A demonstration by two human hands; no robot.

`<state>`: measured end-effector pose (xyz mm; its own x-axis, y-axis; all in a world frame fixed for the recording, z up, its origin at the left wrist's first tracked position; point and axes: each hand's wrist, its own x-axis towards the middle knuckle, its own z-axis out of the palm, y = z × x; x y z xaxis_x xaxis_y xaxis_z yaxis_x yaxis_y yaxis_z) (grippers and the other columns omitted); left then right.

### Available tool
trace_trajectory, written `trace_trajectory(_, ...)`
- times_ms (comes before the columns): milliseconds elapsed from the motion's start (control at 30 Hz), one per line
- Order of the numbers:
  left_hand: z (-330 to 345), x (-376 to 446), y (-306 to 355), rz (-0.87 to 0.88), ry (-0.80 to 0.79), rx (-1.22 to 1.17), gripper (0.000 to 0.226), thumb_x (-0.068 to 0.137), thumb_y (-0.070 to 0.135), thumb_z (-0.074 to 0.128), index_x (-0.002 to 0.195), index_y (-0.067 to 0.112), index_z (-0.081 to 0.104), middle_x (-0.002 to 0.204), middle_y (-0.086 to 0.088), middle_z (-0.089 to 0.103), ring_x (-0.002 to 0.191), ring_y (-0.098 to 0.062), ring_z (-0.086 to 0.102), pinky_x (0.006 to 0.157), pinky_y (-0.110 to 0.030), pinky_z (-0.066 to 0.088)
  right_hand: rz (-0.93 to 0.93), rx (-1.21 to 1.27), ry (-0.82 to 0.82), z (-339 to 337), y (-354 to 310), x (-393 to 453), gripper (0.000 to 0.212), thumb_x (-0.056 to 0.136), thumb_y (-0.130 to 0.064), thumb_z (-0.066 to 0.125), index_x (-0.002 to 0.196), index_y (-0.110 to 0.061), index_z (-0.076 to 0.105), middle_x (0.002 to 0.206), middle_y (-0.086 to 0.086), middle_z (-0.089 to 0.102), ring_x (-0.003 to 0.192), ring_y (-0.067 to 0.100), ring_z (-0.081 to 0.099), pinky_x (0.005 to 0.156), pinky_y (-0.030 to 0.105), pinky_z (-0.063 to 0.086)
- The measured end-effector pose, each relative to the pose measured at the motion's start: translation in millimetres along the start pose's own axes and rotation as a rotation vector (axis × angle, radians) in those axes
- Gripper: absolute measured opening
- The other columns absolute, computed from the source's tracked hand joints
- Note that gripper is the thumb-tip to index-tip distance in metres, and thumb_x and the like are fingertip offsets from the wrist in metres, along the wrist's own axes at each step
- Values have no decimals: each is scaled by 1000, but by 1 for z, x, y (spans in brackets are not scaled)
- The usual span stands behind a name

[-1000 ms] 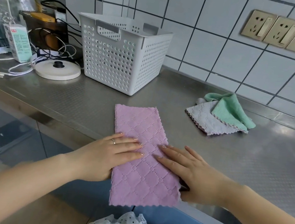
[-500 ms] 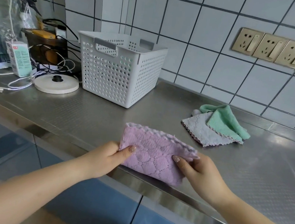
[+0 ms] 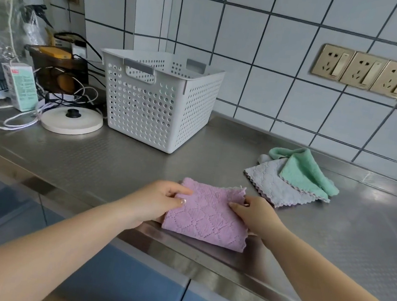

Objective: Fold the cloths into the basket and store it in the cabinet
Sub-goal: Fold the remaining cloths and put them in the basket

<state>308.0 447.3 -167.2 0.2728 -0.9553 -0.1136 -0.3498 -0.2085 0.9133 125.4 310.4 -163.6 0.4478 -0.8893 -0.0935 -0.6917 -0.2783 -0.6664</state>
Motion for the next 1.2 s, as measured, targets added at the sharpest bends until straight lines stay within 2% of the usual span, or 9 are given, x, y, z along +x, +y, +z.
trace_trajectory(100, -2, 3, -2, -26, -16, 14, 33, 94, 10, 53, 126, 20, 58, 133, 4, 53, 111, 1, 48, 76, -6, 37, 4, -44, -22, -1, -2, 4, 28, 89, -27, 59, 94, 0, 65, 60, 2, 53, 53, 17, 51, 69, 41, 54)
trace_trajectory(167, -4, 1, -3, -68, -33, -10, 30, 94, 13, 54, 122, 24, 61, 132, 3, 55, 112, -2, 51, 83, -16, 43, 11, -36, -34, -1, -1, 6, 28, 89, -29, 59, 98, -3, 63, 62, 0, 53, 52, 15, 51, 65, 38, 54)
trace_trajectory(267, -10, -1, -1, -107, -68, -10, 30, 93, 18, 56, 122, 27, 58, 127, 1, 58, 110, -5, 55, 95, -32, 48, 40, 63, -20, -4, 1, 5, 24, 88, -32, 62, 105, -19, 52, 74, -1, 56, 54, 13, 54, 43, 25, 49)
trace_trajectory(400, -21, 16, 11, -130, -10, 77, 51, 94, 26, 55, 141, 22, 36, 112, -8, 59, 75, -12, 61, 62, -26, 57, -20, 0, 71, -6, 9, 10, 15, 87, -30, 62, 95, -18, 56, 65, -3, 63, 51, 15, 59, 48, 23, 46)
trace_trajectory(500, -23, 41, 14, -81, 61, 315, 53, 93, 30, 55, 142, 21, 36, 107, -5, 58, 71, -13, 61, 51, -21, 51, -61, -36, 134, -5, 9, 11, 14, 84, -26, 67, 86, -18, 56, 65, -8, 60, 53, 11, 56, 50, 22, 41)
trace_trajectory(633, -20, 65, 13, 38, 94, 525, 28, 90, 29, 59, 115, 18, 64, 102, -2, 66, 91, -18, 63, 64, -22, 47, -78, -74, 166, -4, 5, 11, 16, 81, -24, 69, 78, -22, 54, 67, -11, 58, 55, 6, 54, 48, 19, 35)
trace_trajectory(800, -17, 72, 10, 129, 159, 561, 6, 85, 21, 66, 86, 17, 70, 87, 2, 67, 82, -13, 60, 80, -30, 48, -86, -96, 194, -8, 9, 12, 21, 80, -27, 70, 70, -23, 52, 64, -10, 59, 59, 5, 53, 52, 21, 37)
trace_trajectory(1000, -20, 75, 9, 106, 202, 495, 6, 86, 22, 65, 85, 16, 66, 73, 7, 60, 77, -13, 57, 72, -26, 46, -54, 6, 178, -9, 11, 19, 21, 82, -31, 70, 72, -20, 55, 63, -5, 64, 63, 15, 60, 63, 27, 45)
trace_trajectory(1200, -21, 74, 10, 43, 194, 525, 8, 88, 20, 60, 83, 16, 65, 78, 3, 62, 77, -15, 57, 70, -25, 45, -45, -160, 176, -2, 6, 30, 27, 85, -39, 62, 68, -23, 49, 67, -5, 61, 70, 20, 61, 61, 28, 45)
